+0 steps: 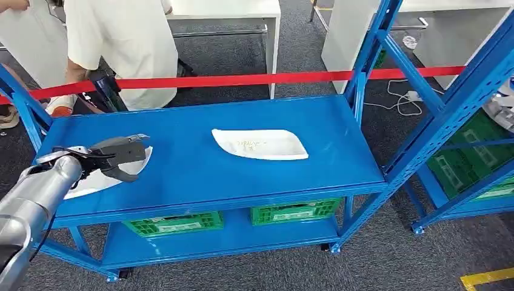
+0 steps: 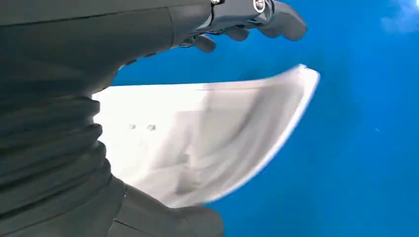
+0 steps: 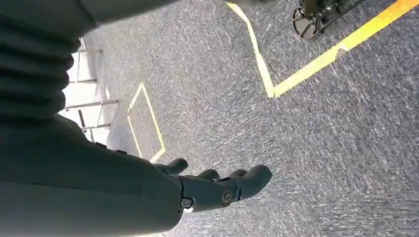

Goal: Take the parts from the cabinet and place them on the table.

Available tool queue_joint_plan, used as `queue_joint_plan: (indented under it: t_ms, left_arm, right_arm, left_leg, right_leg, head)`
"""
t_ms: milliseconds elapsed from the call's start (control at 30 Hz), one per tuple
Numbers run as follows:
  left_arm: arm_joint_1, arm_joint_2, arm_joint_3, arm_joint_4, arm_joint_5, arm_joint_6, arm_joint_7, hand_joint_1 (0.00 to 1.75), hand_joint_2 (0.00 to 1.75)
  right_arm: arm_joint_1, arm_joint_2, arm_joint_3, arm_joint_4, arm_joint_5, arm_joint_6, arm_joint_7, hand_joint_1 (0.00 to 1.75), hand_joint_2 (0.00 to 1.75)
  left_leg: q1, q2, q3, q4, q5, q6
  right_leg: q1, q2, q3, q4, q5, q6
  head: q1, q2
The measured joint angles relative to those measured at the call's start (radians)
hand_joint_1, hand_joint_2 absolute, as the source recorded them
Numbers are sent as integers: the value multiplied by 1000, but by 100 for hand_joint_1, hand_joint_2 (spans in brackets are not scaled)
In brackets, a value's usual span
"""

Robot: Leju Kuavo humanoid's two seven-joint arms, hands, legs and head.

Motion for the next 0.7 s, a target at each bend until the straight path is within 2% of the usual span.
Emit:
queue_joint_plan:
  t_ms: [400, 600, 700]
  left_arm:
    - [-6, -18, -33, 25, -17, 7, 17, 0, 175]
    - [5, -16, -33, 26, 74, -5, -125, 0, 175]
    - [11, -12, -29, 26, 92, -14, -150, 0, 175]
  right_arm:
    - [1, 9, -4, 0, -2, -9, 2, 0, 175]
    - [1, 9, -17, 0, -9, -7, 2, 0, 175]
    - [2, 9, -21, 0, -9, -5, 0, 0, 175]
  left_leg:
    - [0, 0, -2, -8, -1, -1]
    - [0, 0, -4, -10, -2, -2]
    - [0, 0, -4, -11, -2, -2]
  right_leg:
    - [0, 0, -4, -6, -1, -1]
    - [0, 0, -6, -6, -2, -2]
    - [0, 0, -6, -6, -2, -2]
  head:
    - [0, 0]
    - [0, 0]
    - [0, 0]
